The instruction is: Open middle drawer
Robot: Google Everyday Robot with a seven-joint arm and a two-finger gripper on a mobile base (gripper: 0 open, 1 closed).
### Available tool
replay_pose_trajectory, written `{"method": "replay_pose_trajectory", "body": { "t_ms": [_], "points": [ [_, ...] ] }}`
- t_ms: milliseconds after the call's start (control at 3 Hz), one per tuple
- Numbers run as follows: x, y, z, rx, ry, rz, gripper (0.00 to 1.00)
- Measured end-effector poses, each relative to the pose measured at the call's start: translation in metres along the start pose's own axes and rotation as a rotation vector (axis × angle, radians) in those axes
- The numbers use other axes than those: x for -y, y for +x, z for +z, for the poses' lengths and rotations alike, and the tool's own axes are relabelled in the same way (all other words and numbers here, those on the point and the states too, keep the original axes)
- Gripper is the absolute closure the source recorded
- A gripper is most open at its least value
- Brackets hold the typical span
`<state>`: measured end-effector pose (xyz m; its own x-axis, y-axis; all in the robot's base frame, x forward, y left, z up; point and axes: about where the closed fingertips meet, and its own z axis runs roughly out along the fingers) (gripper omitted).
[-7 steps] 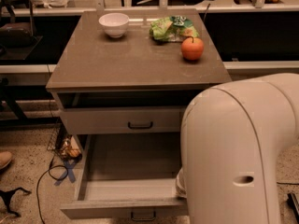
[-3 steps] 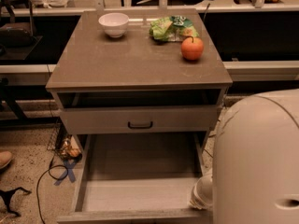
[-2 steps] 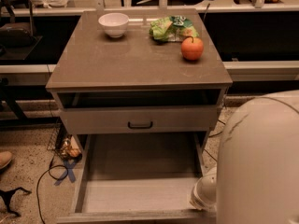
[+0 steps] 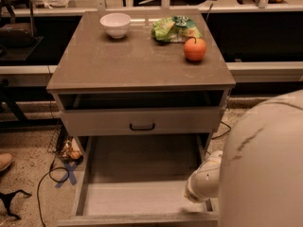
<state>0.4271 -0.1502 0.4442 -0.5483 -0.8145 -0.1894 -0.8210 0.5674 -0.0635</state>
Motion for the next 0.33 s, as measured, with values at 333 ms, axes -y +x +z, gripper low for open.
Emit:
{"method": "replay_pose_trajectory", "body": {
  "t_ms": [333],
  "points": [
    [0.0178,-0.0199,-0.0259,0.058,0.057,-0.015,1.00]
  ]
}}
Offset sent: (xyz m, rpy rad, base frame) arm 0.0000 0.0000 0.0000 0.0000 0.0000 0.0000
